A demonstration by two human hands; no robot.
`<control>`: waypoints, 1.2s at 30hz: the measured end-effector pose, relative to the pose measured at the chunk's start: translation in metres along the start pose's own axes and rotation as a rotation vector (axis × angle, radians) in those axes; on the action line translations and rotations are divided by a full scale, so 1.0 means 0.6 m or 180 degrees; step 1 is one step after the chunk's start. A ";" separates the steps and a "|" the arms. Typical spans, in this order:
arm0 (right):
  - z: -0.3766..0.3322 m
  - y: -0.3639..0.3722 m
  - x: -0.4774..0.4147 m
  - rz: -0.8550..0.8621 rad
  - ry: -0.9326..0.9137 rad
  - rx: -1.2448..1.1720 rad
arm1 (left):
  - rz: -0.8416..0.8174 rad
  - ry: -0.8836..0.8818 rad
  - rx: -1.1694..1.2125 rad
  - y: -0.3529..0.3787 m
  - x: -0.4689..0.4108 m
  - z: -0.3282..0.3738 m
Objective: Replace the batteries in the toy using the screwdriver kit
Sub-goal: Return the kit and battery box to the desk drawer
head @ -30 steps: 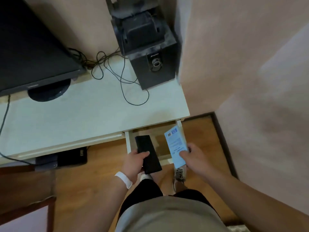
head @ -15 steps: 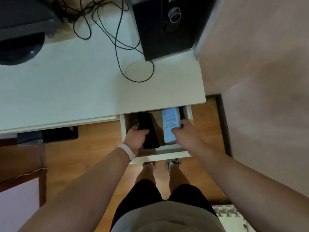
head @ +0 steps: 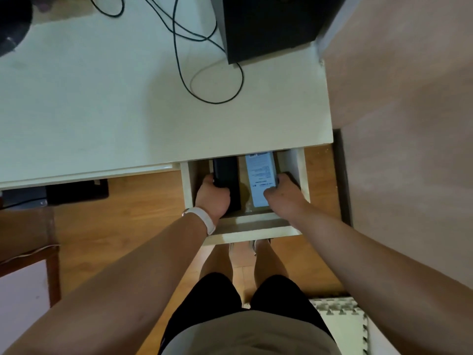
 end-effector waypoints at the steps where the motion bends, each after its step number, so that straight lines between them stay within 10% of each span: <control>1: -0.001 -0.002 0.004 -0.0024 -0.0107 -0.0002 | -0.0026 0.0111 0.0034 0.000 0.009 0.003; 16: 0.066 -0.064 0.147 0.0473 -0.1327 0.1803 | 0.0228 0.1589 -0.1226 -0.092 0.149 -0.047; 36: 0.105 -0.119 0.134 0.0618 -0.1251 0.2388 | 0.0557 0.1651 -0.2175 -0.137 0.146 -0.116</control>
Point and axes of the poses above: each hand's wrist, its own x-axis away from the middle knuckle, its own y-axis out of the palm, z = x × y, the point moved 4 cm from there along -x, towards the middle knuckle, and after that the axes turned 9 degrees about -z, right-handed, at the moved point
